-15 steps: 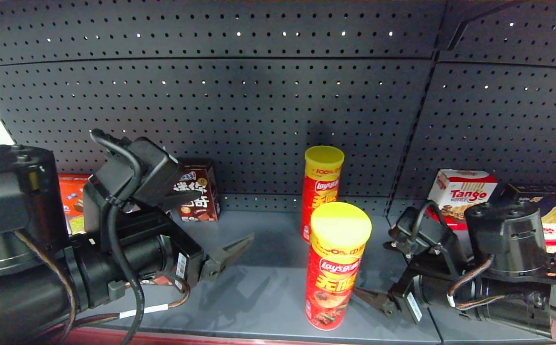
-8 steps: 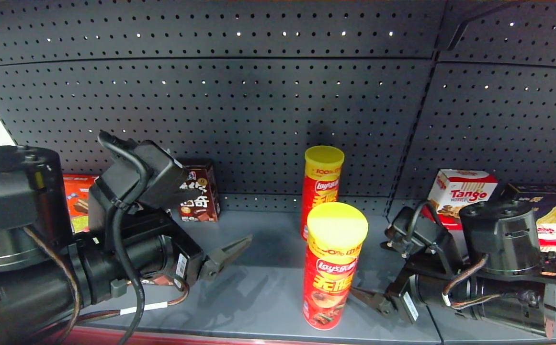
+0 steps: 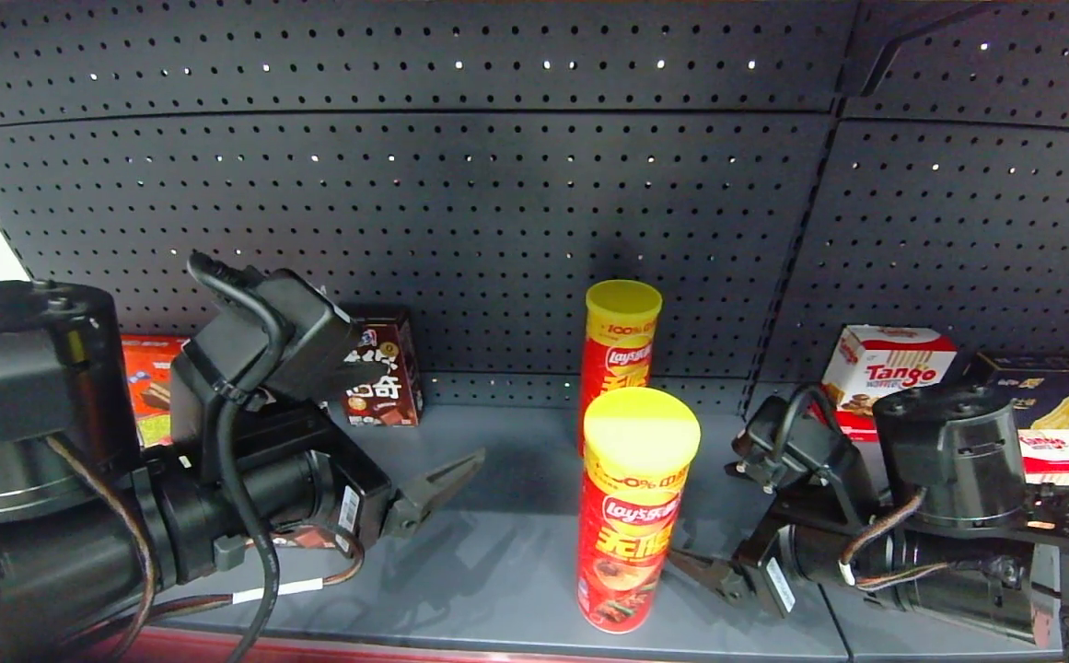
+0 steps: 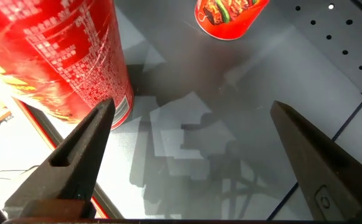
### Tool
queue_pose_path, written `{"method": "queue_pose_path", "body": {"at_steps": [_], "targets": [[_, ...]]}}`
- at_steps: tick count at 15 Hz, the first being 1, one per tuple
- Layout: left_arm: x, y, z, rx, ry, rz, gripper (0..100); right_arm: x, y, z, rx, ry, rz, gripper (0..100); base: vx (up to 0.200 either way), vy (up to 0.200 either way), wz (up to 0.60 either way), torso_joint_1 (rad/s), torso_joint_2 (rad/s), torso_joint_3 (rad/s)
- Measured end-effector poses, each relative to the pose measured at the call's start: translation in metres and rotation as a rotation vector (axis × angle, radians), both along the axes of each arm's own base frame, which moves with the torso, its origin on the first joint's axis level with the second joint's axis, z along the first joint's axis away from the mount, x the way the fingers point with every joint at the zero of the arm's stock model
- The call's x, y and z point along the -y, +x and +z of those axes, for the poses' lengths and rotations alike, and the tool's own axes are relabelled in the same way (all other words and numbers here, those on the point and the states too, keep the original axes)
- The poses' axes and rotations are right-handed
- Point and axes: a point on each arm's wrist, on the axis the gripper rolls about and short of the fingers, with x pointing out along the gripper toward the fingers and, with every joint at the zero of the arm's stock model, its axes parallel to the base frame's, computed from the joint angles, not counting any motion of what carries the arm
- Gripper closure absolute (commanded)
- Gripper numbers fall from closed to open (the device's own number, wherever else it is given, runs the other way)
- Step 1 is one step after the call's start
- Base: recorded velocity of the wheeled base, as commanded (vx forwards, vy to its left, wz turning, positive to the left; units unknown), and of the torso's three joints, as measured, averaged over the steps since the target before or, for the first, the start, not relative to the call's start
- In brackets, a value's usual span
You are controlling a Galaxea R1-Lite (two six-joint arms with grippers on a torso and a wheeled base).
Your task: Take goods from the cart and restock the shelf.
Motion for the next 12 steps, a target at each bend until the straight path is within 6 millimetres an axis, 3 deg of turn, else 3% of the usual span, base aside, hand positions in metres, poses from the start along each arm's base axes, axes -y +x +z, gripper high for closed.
{"method": "queue_pose_path", "body": {"at_steps": [7, 12], "targets": [[0.000, 0.000, 0.001, 0.003, -0.003, 0.002, 0, 0.006, -0.006, 0.002, 0.002, 0.008, -0.008, 0, 0.000, 0.000, 0.00, 0.000, 0.00, 0.000], [-0.002, -0.002, 0.006, 0.024, -0.018, 0.006, 0, 0.027, -0.017, 0.016, 0.053, 0.046, -0.069, 0, 0.000, 0.000, 0.00, 0.000, 0.00, 0.000]]}}
